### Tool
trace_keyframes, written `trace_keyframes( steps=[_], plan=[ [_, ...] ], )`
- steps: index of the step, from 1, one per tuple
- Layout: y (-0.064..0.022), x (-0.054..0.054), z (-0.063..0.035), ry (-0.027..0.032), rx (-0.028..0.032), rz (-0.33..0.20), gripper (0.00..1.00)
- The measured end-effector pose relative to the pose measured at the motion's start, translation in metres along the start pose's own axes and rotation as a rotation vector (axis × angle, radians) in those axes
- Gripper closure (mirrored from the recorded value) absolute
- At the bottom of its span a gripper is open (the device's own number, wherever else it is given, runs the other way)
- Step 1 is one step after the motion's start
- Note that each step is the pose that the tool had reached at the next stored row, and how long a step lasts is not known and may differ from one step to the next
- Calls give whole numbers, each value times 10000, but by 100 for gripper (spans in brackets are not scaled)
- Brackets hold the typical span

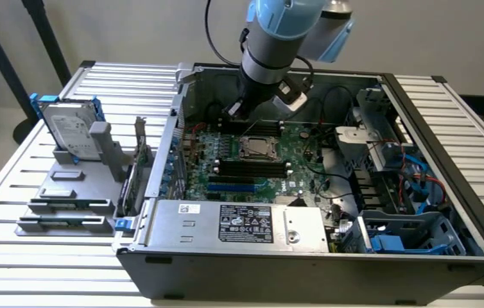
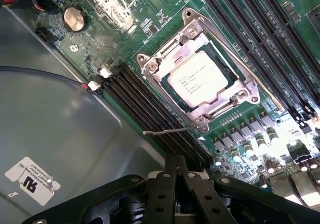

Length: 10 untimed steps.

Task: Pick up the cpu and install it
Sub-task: 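Install the first cpu locking lever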

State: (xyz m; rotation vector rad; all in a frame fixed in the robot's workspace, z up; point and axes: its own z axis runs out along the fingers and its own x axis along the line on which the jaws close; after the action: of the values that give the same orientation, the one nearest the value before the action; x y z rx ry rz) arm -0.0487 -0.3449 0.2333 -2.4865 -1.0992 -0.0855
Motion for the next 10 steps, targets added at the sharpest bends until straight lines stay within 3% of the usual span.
trace_keyframes(
  steps=[3, 6, 10],
  plan=[
    [-23, -30, 19, 80, -151, -68, 89],
    [-42, -56, 36, 117, -286, -116, 89],
    [-51, -76, 57, 109, -458, -162, 89]
  ],
)
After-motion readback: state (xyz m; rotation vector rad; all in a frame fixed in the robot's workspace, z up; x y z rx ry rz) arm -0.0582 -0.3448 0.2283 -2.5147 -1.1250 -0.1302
